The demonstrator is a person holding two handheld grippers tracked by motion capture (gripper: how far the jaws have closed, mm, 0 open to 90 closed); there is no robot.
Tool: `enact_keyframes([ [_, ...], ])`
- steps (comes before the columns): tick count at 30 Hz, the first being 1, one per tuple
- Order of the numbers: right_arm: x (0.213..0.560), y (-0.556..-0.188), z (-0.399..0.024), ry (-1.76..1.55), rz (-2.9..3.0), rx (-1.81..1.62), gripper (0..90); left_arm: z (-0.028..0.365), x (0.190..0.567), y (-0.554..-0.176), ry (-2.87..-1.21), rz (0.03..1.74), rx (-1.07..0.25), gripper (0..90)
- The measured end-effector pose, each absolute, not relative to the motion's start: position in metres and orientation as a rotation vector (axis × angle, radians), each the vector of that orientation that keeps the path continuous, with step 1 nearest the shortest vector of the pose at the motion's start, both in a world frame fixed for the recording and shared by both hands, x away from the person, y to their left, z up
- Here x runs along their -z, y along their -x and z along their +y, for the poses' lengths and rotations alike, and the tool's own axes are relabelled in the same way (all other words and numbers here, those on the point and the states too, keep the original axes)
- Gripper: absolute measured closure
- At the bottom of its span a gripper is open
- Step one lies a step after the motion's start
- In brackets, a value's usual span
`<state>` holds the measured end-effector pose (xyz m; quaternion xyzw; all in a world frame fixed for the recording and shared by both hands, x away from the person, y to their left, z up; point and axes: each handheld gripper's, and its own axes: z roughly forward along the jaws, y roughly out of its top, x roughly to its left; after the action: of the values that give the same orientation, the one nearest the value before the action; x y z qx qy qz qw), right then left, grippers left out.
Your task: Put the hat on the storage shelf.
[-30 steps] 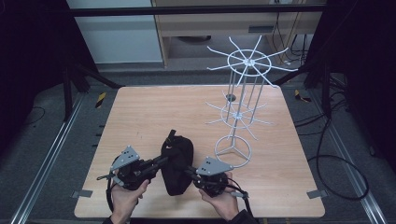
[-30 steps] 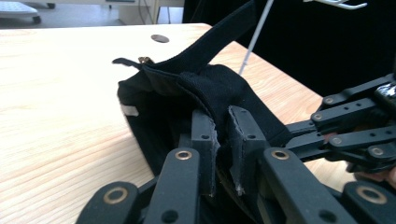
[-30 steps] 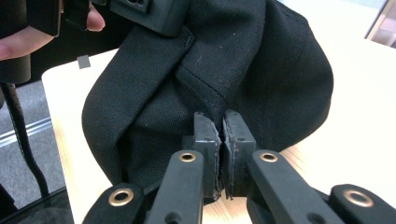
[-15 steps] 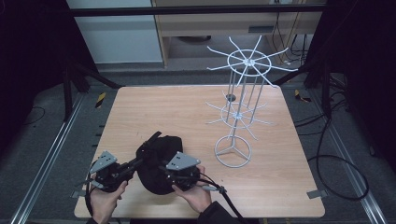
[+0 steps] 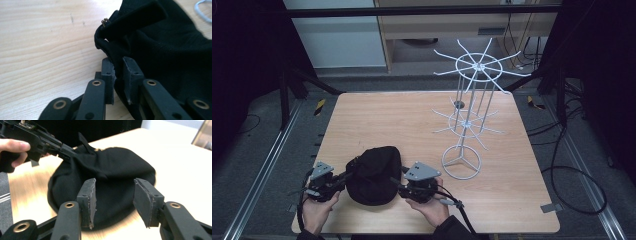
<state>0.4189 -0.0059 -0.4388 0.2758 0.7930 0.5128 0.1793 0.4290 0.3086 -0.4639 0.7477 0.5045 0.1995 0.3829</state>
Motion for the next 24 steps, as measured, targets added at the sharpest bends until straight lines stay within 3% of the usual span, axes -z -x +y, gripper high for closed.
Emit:
enact_keyframes([
  [5,0.442,-0.418,-0.03,-0.827,2.238,-1.419,49.7,0.309,0.471,-0.433,-1.944,1.308,-0.517,75.2],
  [6,0.443,-0.417,-0.04,-0.841,2.225,-1.414,48.7,0.31,0.473,-0.434,-1.96,1.317,-0.523,70.4],
  [11,0.448,-0.412,-0.069,-0.871,2.204,-1.377,46.1,0.312,0.473,-0.433,-1.96,1.338,-0.543,63.0],
  [19,0.45,-0.407,-0.115,-0.976,2.132,-1.369,38.6,0.312,0.452,-0.42,-1.909,1.322,-0.612,48.9],
  [24,0.449,-0.403,-0.138,-1.018,2.088,-1.347,35.7,0.305,0.44,-0.416,-1.895,1.276,-0.629,45.4],
])
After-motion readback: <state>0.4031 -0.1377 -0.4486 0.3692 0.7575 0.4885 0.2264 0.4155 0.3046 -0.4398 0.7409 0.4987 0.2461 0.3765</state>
